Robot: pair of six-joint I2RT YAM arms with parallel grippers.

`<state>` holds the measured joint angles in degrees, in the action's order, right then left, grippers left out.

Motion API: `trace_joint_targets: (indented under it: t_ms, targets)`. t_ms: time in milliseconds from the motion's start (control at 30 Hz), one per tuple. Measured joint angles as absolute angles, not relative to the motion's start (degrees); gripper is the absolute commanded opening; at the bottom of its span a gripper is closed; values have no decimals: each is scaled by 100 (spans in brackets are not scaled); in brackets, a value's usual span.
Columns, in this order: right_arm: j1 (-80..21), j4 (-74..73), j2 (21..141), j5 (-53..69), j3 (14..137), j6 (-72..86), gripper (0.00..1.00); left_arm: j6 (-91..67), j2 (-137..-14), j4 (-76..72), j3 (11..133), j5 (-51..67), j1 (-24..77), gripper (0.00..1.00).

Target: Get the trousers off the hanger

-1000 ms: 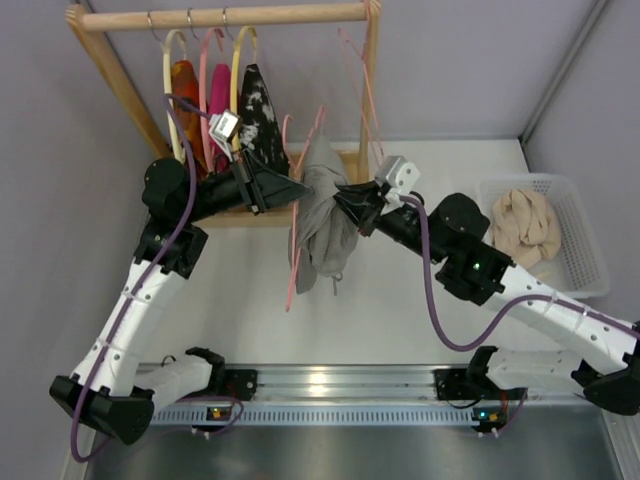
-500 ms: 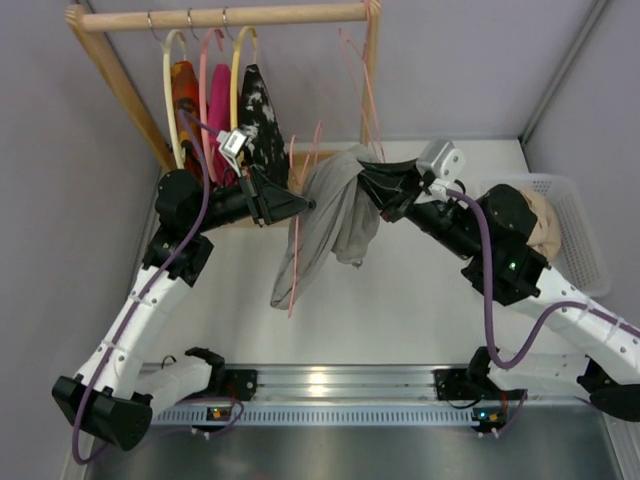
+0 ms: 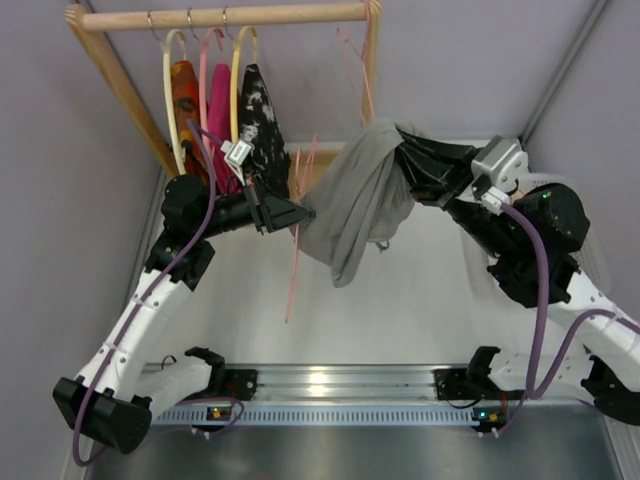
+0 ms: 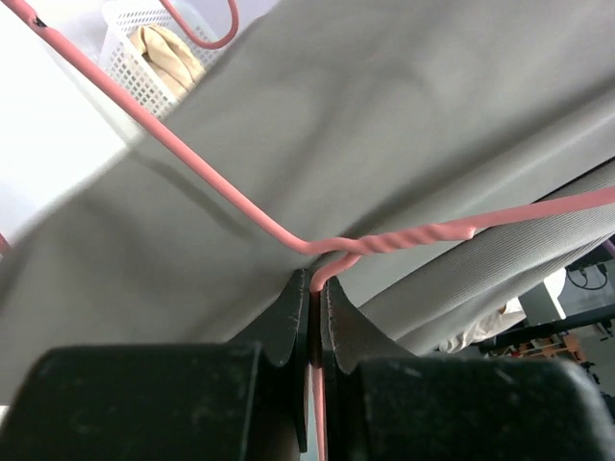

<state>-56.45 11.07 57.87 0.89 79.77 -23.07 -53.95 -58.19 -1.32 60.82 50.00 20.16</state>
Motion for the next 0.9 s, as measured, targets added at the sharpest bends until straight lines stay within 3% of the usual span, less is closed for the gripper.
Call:
trace_joint_targets:
  t_ms: [333,533,900]
  targets:
    - [-5336,1186,5347,54,8613,-2867,0,-4993,-5671,309,6029,4991,2016,0]
    - [-4158,1125,4652,-128,8637,-2884,0,-4873,-5625,416,6031,5000,2016,0]
    - [-1494,727,2939,-1337,7531,-2746,0,-4873,-5706,489,6187,4915,2040,0]
